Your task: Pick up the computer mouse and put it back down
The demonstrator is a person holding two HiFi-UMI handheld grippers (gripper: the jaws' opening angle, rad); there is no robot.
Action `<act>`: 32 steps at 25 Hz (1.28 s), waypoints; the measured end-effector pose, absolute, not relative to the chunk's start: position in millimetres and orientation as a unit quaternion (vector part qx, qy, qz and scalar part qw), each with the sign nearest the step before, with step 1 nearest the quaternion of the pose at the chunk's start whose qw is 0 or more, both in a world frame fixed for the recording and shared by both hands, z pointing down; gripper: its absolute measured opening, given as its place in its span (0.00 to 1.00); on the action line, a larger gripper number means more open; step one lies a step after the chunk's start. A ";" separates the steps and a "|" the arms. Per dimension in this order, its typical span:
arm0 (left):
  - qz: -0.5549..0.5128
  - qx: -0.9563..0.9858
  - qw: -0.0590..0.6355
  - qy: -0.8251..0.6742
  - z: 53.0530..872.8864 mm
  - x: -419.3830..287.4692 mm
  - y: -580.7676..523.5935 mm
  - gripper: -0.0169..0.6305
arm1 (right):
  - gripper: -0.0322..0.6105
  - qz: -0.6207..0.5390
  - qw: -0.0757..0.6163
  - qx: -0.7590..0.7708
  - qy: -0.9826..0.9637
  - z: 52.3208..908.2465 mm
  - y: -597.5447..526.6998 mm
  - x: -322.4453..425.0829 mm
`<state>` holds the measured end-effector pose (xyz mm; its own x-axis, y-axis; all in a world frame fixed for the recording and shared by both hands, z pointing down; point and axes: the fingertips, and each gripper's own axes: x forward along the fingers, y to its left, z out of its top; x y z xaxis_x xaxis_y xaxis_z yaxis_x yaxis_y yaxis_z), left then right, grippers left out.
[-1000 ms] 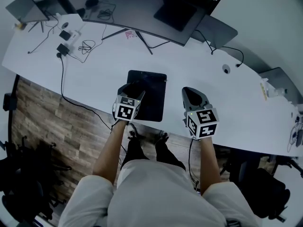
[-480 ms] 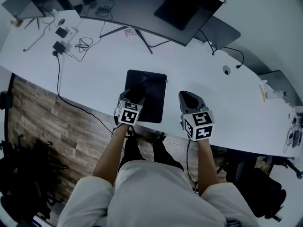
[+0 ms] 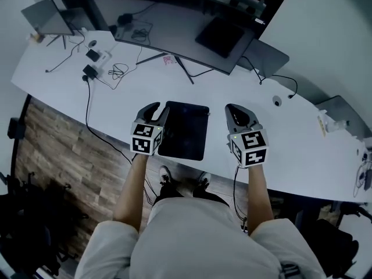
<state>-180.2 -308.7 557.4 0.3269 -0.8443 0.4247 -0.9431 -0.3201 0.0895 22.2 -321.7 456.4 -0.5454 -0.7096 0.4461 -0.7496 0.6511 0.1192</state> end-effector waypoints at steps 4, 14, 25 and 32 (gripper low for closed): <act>0.111 0.809 0.101 -0.568 473.7 -193.7 -319.4 0.08 | 0.07 -0.003 0.206 0.426 -0.881 404.0 -331.8 15.8; 0.077 0.815 -0.026 -0.574 328.7 -202.0 -314.3 0.05 | 0.07 -0.086 0.147 0.431 -0.886 311.6 -331.7 -10.7; 0.069 0.804 -0.089 -0.583 275.2 -209.2 -296.2 0.05 | 0.07 -0.128 0.127 0.425 -0.887 269.7 -323.8 -26.4; 0.067 0.803 -0.086 -0.585 277.5 -215.0 -295.1 0.05 | 0.07 -0.130 0.123 0.423 -0.888 266.7 -322.7 -32.9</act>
<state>-215.0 -295.1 277.5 0.3054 -0.9522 0.0073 -0.9293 -0.2997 -0.2159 -32.9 -322.7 266.7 -0.6126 -0.7830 0.1082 -0.7191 0.6088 0.3350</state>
